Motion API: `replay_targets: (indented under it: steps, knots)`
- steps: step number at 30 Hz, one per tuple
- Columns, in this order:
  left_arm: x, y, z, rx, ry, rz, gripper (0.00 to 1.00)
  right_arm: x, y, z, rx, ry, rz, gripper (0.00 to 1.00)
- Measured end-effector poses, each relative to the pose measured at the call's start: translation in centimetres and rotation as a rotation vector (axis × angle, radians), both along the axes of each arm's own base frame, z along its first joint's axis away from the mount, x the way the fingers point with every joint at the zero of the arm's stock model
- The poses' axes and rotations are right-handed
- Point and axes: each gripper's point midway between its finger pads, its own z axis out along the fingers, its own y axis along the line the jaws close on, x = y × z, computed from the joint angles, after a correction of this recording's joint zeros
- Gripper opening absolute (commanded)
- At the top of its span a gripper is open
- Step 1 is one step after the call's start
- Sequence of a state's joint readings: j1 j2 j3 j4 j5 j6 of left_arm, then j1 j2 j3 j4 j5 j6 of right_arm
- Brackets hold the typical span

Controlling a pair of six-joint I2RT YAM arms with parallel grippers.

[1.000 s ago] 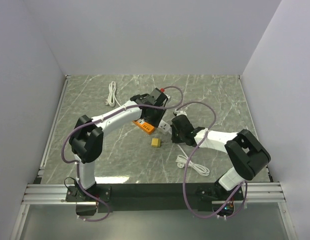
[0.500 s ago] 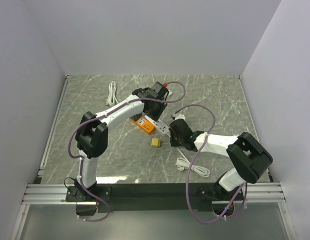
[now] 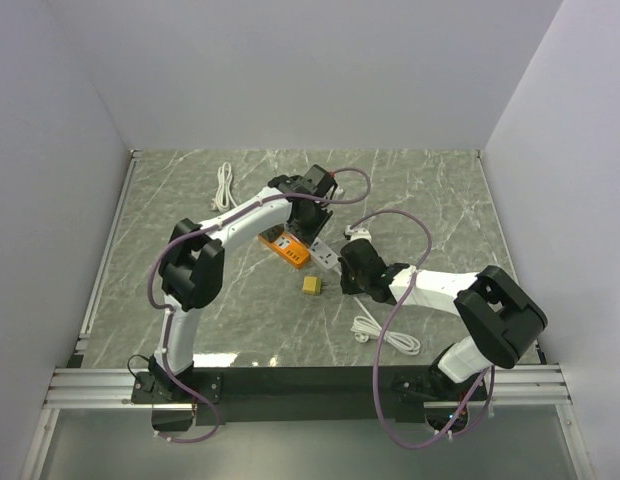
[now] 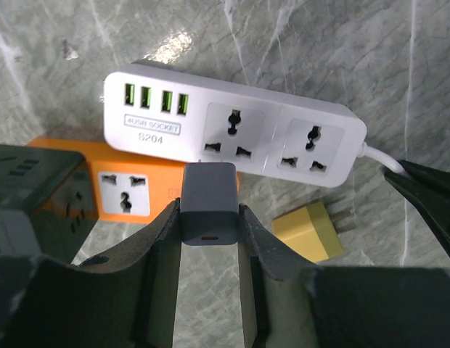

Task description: Insert the plug

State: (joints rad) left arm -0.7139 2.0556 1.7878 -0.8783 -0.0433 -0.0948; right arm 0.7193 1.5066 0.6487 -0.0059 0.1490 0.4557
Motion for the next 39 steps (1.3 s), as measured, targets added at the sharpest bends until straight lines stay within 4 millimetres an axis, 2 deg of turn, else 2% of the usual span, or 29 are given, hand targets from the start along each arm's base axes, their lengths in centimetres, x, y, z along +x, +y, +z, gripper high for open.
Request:
replay_targets:
  steps: [4,17,24,28,39]
  knots:
    - [0.1,-0.4,-1.4,0.011,0.028,-0.008,0.01,0.0,0.0,0.0,0.0,0.0,0.001,0.0]
    - [-0.1,-1.0,-1.3,-0.004,0.035,-0.023,0.01,-0.1,0.1,0.0,-0.007,-0.004,0.004,0.0]
    - [-0.8,-1.7,-1.3,-0.001,0.046,-0.046,0.01,-0.1,0.1,0.0,-0.011,-0.007,0.003,0.0]
    - [-0.6,-2.4,-1.3,0.0,0.049,-0.052,0.01,-0.1,0.1,0.0,-0.013,-0.008,0.003,0.0]
    - [-0.4,-2.0,-1.4,0.019,0.044,-0.044,0.01,-0.1,0.1,0.0,-0.018,-0.012,0.002,0.0]
